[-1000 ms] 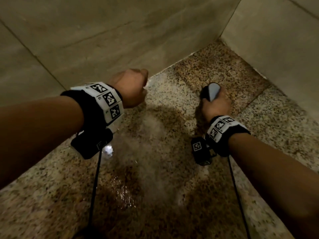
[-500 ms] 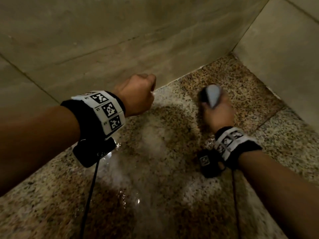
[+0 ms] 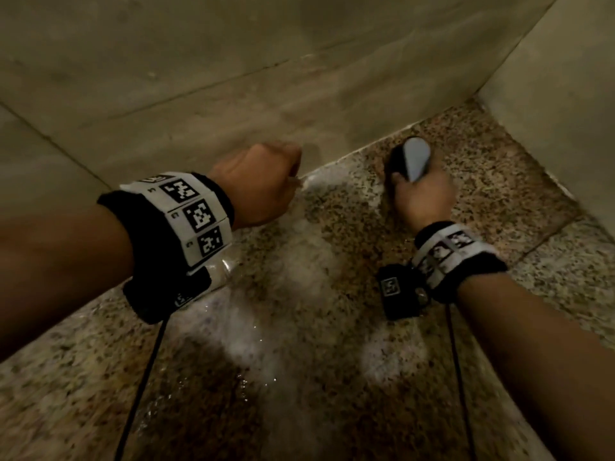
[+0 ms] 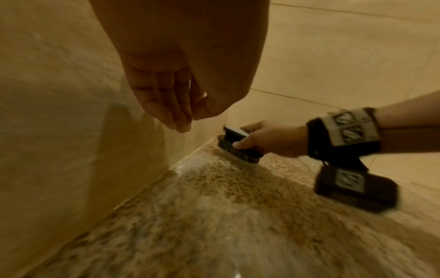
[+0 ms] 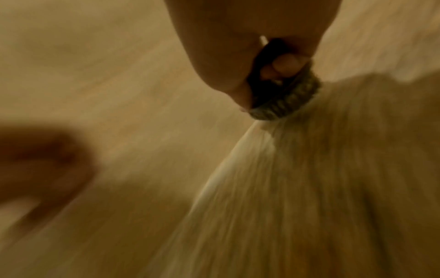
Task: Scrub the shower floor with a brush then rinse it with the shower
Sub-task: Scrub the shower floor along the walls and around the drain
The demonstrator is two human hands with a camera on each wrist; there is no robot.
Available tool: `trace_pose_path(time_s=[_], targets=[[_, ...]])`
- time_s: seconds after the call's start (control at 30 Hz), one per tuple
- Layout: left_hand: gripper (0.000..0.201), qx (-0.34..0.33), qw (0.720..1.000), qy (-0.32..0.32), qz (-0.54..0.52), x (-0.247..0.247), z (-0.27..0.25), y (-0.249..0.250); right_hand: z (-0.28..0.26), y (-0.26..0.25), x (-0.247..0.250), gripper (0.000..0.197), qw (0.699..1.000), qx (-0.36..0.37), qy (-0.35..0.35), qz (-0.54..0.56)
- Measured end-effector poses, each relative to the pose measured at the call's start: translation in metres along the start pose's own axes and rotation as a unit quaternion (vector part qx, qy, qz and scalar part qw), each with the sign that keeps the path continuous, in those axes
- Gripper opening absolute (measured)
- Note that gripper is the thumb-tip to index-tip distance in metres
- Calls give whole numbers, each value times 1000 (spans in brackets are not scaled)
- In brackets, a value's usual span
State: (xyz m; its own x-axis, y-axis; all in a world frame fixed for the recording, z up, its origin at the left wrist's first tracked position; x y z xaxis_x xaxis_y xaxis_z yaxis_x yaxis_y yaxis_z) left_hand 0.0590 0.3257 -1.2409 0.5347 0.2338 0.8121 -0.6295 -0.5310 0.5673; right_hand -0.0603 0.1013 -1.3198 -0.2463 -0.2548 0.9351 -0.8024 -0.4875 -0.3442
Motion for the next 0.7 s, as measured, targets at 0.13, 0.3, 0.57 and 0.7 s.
trace_pose_path(time_s=[0.13,0.3,0.57,0.7], targets=[[12,-1,1000,9,25,10,-12,-13,19,-20,-17,82,998,14,-20,-55],[14,-76,997,-2,20,6,-20,-12,-31,-57,-36,83,982,135,-65,-113],[12,-54,999,3,7,9,-25,9,-41,-47,3,62,990,66,-104,68],[10,-30,1000,7,1,14,-36,-8,-3,-38,7,86,995,-38,-94,2]])
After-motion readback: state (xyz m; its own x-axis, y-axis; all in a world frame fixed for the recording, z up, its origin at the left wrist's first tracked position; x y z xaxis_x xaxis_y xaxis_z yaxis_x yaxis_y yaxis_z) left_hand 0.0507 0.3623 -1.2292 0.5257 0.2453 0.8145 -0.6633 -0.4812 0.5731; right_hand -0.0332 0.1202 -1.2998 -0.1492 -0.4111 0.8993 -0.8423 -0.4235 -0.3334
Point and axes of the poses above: each hand's wrist, its own z-axis towards the middle knuckle, its own x-axis out of the back of the hand, y = z × x, the point moved 1 cm from there along z, towards the middle knuckle, and after that the axes turned 13 degrees about -z, right-handed, at the moved point
